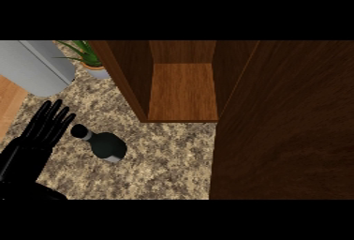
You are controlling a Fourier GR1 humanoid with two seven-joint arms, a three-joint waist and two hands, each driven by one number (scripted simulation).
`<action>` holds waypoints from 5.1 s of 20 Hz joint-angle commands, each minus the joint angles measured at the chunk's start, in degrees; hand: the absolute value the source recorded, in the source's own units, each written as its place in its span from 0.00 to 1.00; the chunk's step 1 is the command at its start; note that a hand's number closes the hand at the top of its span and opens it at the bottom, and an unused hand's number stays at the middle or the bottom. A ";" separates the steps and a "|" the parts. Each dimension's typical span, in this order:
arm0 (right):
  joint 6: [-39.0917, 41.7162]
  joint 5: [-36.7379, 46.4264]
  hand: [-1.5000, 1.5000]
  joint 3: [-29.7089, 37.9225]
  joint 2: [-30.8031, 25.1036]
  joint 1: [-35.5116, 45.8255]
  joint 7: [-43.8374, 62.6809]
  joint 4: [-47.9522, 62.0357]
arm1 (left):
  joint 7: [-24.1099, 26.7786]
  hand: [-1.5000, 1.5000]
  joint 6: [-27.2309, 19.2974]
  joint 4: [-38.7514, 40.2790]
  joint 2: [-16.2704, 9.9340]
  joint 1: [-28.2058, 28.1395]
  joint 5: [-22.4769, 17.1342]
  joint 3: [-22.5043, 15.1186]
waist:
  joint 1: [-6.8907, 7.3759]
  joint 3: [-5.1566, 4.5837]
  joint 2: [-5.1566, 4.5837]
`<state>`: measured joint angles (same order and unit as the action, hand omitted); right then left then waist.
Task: Pick up the wine, place it into the cabinet and close the cabinet
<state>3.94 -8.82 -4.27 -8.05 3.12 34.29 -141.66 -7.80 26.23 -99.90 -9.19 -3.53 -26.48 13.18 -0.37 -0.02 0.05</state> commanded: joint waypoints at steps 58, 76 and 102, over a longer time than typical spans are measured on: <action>1.13 -4.60 0.00 1.76 2.80 1.94 8.80 -9.03 | 39.02 0.00 9.75 59.03 -0.50 20.36 18.94 -1.64 | -0.20 0.00 0.00; 2.48 -2.24 0.00 2.50 3.88 -0.16 4.86 -5.85 | 48.07 1.00 -7.34 52.31 -2.51 11.58 22.08 -0.47 | 1.10 0.12 0.48; 1.39 -0.77 0.00 -0.22 4.57 1.40 9.72 -9.22 | 16.53 1.00 -18.69 -3.10 7.92 0.93 17.52 -13.58 | 0.11 0.03 0.15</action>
<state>6.79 -7.18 -3.42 -3.39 5.45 38.27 -141.76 14.92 9.86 -98.56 -1.88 -4.37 -10.29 2.19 -0.01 0.04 0.20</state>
